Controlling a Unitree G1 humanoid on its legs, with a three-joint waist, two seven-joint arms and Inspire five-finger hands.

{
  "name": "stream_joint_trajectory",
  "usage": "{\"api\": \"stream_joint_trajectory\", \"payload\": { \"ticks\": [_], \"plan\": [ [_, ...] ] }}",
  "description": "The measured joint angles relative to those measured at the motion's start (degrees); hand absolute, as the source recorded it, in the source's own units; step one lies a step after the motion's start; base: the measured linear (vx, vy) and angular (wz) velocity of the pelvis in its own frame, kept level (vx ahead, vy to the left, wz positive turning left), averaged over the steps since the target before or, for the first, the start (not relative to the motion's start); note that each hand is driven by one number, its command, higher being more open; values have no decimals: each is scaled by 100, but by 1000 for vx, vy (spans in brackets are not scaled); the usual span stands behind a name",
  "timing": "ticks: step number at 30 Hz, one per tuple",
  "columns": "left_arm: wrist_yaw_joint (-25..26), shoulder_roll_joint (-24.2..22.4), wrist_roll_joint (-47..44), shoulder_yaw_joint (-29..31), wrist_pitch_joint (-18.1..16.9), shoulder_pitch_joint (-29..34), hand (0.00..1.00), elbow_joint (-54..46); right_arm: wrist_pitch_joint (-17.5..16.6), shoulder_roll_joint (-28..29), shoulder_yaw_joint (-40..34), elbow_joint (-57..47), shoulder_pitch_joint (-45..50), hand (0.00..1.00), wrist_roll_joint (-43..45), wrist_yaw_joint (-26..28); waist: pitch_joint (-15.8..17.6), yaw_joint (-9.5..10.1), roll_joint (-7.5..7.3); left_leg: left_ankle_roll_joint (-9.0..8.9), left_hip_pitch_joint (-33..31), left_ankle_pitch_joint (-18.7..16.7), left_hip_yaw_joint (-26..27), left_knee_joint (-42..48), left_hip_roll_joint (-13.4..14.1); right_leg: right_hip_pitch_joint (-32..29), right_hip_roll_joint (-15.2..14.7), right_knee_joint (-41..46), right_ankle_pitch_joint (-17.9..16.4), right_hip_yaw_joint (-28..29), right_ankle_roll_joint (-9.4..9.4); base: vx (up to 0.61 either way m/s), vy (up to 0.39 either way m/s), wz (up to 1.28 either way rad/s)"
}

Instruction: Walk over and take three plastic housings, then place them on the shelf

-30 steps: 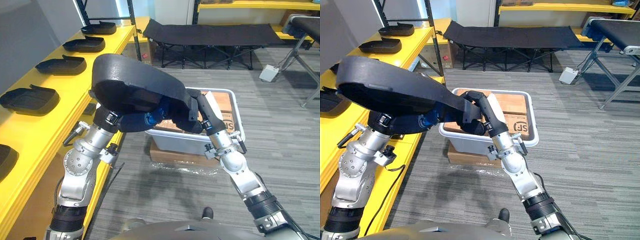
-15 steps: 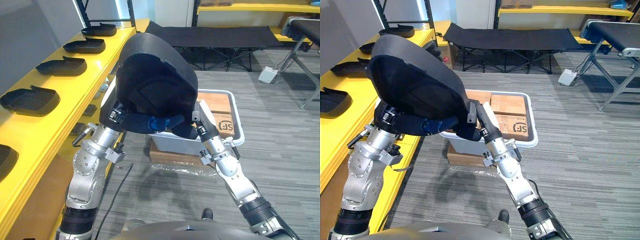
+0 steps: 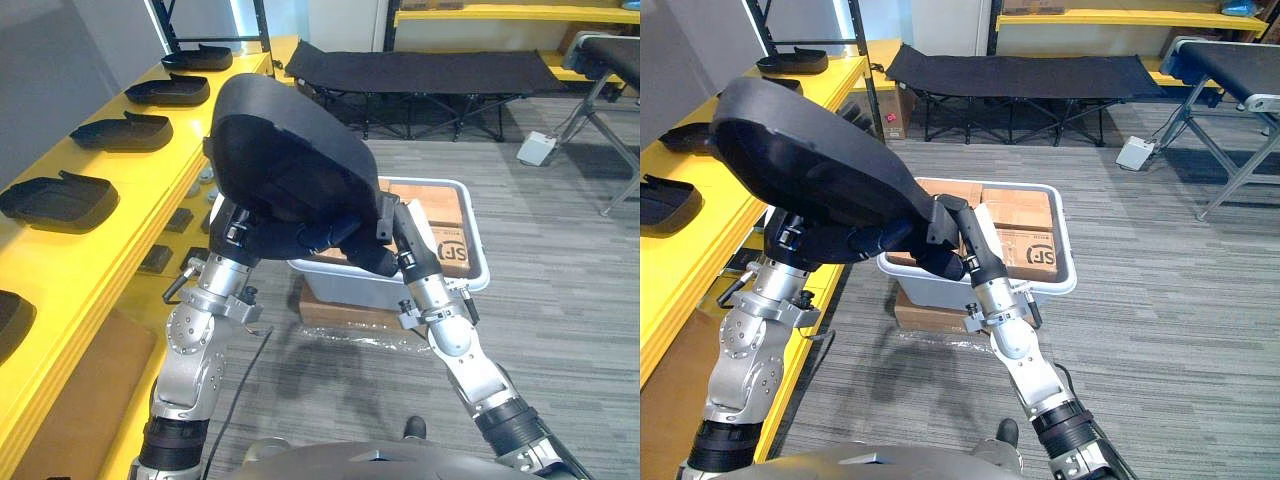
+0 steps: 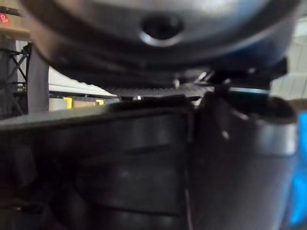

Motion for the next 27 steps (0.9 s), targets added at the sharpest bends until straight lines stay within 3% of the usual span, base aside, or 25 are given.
{"api": "stream_joint_trajectory", "payload": {
  "ticks": [3,7,16,19,27],
  "plan": [
    [519,-155,-5,90,-352,203,100,93,-28,146,-198,-14,55,0,-32,-125,0,17,0,4,8,3,-6,-24,0,12,0,0,0,-2,1,0,0,0],
    [693,-421,-65,525,-683,398,100,104,-148,377,-625,-46,74,0,20,-255,1,25,-2,4,13,3,-6,-29,0,23,0,0,-1,-3,2,0,0,0],
    [1273,-834,-553,700,-1232,440,100,80,-163,579,-763,-85,381,0,16,-397,7,16,-7,3,20,3,5,-33,3,22,0,0,-2,3,2,0,0,0],
    [1259,-955,-758,851,-1233,441,100,81,-185,607,-764,-85,402,0,69,-359,18,13,-24,3,23,3,12,-32,3,20,0,0,-3,10,2,0,0,0],
    [332,-992,-1395,720,-1123,441,100,92,-294,800,-754,-196,405,0,1046,120,45,13,-60,2,22,2,42,-39,3,-10,0,0,-2,37,2,0,0,-1]
  ]
}}
